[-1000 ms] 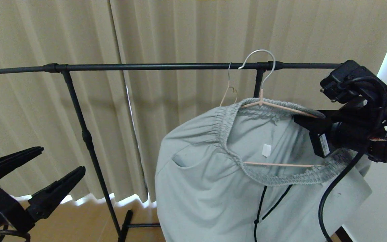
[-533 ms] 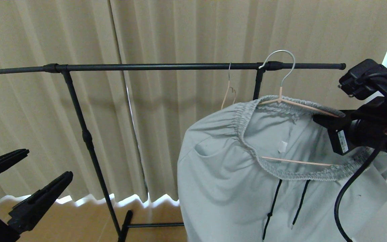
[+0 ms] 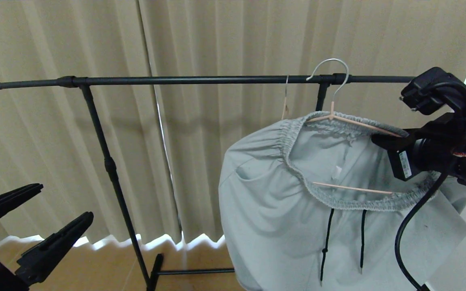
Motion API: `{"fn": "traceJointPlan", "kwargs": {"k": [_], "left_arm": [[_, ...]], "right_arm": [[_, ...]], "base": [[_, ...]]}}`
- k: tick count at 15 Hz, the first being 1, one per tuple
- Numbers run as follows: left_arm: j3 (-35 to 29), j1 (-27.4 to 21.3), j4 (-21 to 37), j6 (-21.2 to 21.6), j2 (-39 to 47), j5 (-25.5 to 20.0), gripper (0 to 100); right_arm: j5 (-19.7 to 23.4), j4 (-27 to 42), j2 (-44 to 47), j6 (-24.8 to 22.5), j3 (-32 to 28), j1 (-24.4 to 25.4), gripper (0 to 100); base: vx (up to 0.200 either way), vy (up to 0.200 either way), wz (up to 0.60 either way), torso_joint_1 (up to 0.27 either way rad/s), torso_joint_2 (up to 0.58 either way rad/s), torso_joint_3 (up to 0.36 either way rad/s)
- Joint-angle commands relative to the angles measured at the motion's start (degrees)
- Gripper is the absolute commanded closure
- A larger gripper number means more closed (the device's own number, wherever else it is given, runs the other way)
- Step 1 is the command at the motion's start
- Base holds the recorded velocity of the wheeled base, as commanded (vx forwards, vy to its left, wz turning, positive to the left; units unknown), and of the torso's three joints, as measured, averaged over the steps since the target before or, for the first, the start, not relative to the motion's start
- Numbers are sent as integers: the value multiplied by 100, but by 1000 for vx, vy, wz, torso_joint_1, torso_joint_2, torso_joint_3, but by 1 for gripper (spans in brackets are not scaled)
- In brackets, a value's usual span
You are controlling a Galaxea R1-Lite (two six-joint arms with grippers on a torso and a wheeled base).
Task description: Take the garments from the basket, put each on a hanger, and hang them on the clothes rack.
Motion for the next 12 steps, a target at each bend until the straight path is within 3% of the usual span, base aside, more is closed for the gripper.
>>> {"fn": "traceJointPlan", "kwargs": {"k": [1, 9, 12], "left_arm": [[-5, -8, -3, 12, 99, 1, 0], [171, 10, -3, 12, 204, 1, 0], [373, -8, -3, 56, 99, 1, 0]], "right_arm": [[3, -13, 57, -4, 1, -5, 100], [-15, 22, 57, -4, -35, -13, 100], [-24, 66, 49, -4, -8, -13, 100]], "base": [[0, 200, 0, 7, 2, -2], [0, 200, 0, 1, 2, 1], [0, 0, 0, 0, 0, 0]]}}
